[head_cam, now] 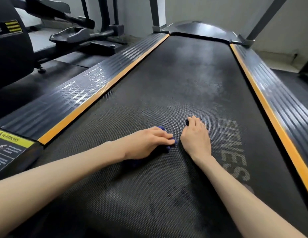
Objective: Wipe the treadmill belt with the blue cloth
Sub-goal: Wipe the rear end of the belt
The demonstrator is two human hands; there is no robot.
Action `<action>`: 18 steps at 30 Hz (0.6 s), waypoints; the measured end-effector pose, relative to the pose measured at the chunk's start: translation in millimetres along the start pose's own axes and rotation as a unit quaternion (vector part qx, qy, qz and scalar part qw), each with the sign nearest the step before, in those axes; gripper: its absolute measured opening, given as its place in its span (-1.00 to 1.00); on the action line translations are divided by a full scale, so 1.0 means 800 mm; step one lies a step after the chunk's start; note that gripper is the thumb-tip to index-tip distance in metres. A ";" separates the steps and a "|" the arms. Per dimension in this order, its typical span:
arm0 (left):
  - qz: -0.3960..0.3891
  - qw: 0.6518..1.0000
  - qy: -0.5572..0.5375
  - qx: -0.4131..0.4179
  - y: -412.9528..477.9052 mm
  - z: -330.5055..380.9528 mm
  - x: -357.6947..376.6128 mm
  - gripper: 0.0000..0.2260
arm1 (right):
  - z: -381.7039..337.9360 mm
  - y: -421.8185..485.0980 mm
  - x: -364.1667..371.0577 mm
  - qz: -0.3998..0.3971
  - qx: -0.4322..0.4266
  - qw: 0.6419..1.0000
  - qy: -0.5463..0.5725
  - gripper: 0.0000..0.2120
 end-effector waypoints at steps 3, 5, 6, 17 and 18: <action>0.039 0.987 0.039 -0.154 0.038 -0.054 -0.008 -0.65 | 0.001 -0.002 0.000 -0.002 0.000 1.000 0.005 -0.61; 0.046 0.951 0.076 -0.295 0.062 -0.109 -0.019 -0.65 | 0.001 -0.003 -0.001 -0.001 0.000 1.000 0.011 -0.60; 0.054 0.933 0.094 -0.344 0.068 -0.129 -0.025 -0.67 | 0.001 -0.003 -0.002 0.000 -0.002 1.000 0.011 -0.60; -0.021 0.995 0.014 -0.098 0.086 -0.059 -0.001 -0.64 | -0.001 -0.001 0.001 0.004 -0.005 1.000 -0.013 -0.61; -0.002 0.986 0.030 -0.163 0.092 -0.076 -0.004 -0.62 | 0.000 -0.001 -0.001 0.004 -0.006 1.000 -0.011 -0.61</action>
Point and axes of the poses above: each hand's wrist, its own y-axis towards the middle knuckle, its own x-axis out of the palm, z = x × y, the point moved 3 cm from there along y, towards the middle knuckle, and after that the axes turned 15 degrees about -x, right-handed, at the moved point
